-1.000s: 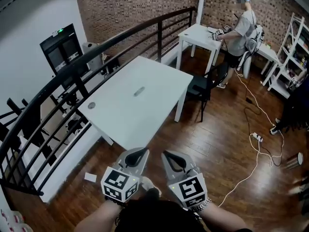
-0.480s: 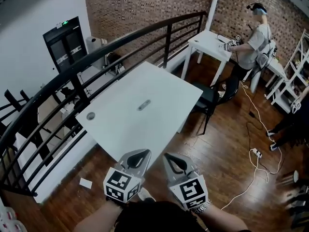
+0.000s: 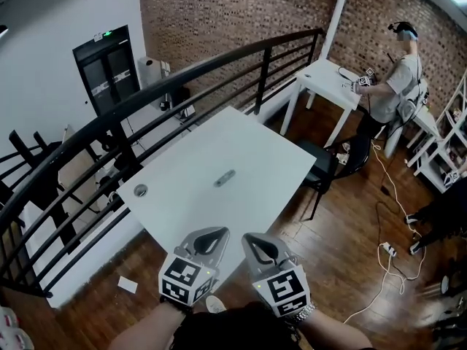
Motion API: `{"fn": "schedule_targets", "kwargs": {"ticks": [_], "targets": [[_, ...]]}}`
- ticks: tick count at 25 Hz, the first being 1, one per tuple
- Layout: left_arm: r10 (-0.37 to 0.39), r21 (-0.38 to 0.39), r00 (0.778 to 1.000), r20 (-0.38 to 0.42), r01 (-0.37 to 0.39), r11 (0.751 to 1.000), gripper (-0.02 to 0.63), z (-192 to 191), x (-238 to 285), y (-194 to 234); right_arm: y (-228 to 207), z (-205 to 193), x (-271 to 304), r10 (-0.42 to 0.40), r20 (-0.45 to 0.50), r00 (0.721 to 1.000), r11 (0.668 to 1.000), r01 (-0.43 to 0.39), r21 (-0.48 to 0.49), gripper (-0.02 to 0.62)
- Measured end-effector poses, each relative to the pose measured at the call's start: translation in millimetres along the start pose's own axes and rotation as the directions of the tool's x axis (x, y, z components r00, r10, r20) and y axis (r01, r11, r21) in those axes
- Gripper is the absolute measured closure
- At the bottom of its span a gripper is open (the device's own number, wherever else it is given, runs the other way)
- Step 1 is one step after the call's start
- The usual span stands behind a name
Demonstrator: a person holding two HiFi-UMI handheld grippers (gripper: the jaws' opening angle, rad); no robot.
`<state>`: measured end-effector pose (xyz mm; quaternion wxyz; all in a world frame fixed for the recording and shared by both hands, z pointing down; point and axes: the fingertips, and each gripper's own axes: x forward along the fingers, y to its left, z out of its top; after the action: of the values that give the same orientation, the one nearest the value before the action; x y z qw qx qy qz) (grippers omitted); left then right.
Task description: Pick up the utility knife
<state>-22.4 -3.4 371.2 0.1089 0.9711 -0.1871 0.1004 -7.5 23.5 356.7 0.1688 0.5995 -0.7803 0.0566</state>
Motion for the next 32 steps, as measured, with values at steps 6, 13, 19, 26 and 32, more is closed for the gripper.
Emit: {"fn": "schedule_targets", "kwargs": {"ticks": [6, 13, 19, 26, 32], "targets": [[0.027, 0.000, 0.999, -0.041, -0.027, 1.000, 0.589, -4, 14, 19, -15, -3, 29, 0.032, -0.018, 0.999, 0.999, -0.032, 0.011, 0.603], [0.062, -0.003, 0.995, -0.075, -0.062, 0.998, 0.589, -10, 46, 40, -50, -22, 67, 0.070, -0.054, 0.996, 0.997, -0.068, 0.034, 0.603], [0.122, -0.022, 0.987, -0.107, -0.125, 0.992, 0.589, -21, 83, 76, -76, -49, 115, 0.151, -0.105, 0.983, 0.988, -0.146, 0.048, 0.589], [0.190, -0.079, 0.963, -0.189, -0.208, 0.975, 0.589, -38, 128, 116, -107, -68, 169, 0.270, -0.172, 0.947, 0.963, -0.261, 0.073, 0.547], [0.232, -0.125, 0.939, -0.255, -0.269, 0.955, 0.589, -58, 170, 142, -142, -101, 216, 0.358, -0.257, 0.897, 0.933, -0.355, 0.060, 0.511]]}}
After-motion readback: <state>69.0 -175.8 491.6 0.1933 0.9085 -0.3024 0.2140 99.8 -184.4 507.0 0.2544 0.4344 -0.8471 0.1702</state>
